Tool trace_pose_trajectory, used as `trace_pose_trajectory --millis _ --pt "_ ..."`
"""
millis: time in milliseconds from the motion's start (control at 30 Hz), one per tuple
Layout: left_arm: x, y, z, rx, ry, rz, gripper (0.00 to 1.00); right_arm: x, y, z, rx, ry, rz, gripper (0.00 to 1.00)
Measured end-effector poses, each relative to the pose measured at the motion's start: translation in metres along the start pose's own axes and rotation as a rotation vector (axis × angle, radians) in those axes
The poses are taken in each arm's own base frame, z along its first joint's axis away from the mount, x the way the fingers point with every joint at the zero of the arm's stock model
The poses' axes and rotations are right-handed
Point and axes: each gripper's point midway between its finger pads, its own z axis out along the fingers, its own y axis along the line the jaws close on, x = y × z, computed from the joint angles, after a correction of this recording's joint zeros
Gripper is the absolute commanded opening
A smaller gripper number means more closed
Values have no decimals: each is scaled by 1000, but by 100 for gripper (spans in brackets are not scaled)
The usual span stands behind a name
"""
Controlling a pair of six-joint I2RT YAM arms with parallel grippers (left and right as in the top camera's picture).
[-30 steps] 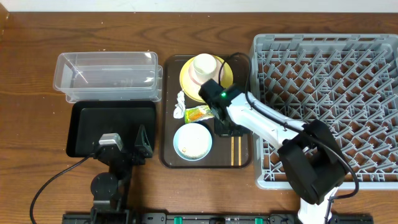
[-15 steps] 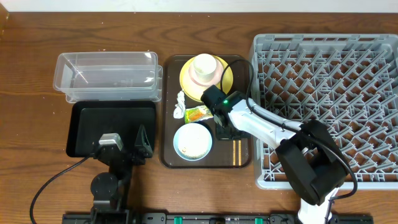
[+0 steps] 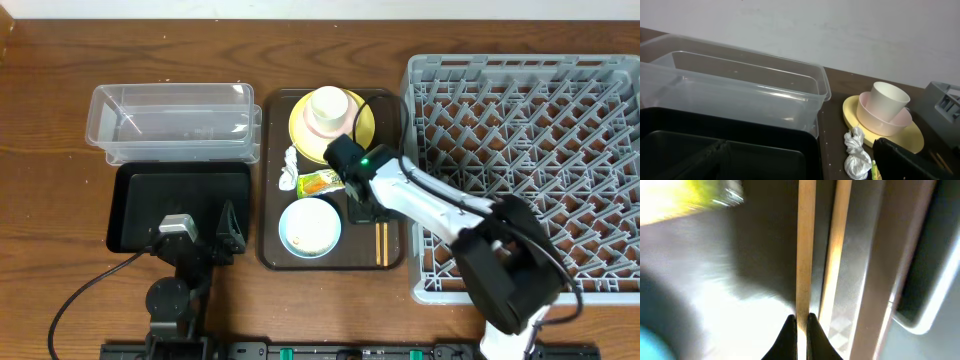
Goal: Sort waste into correct bins and load items into the dishwasher rack
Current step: 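Carry the chopstick with the right gripper and drop it into the dish rack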
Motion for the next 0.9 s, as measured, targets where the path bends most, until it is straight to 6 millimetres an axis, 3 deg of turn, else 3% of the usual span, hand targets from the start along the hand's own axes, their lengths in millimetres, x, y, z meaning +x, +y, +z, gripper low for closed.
trace_pose_trajectory --millis 100,233,333,400,467,633,767,900 --pt "0 0 0 0 0 0 93 -18 7 -37 -73 -97 -24 1" --pt "0 0 0 0 0 0 93 -40 7 -104 -182 -266 -50 1" --pt "0 0 0 0 0 0 93 -50 -13 -138 -200 -359 -56 1" --pt "0 0 0 0 0 0 93 -54 -38 -152 -172 -395 -45 1" --pt "0 0 0 0 0 0 93 -60 -65 -160 -132 -420 -25 1" --pt "0 0 0 0 0 0 93 -71 -115 -157 -46 -418 -3 1" --pt "0 0 0 0 0 0 93 -77 -144 -151 3 -402 -4 1" --pt "0 0 0 0 0 0 93 -82 -160 -137 35 -362 4 1"
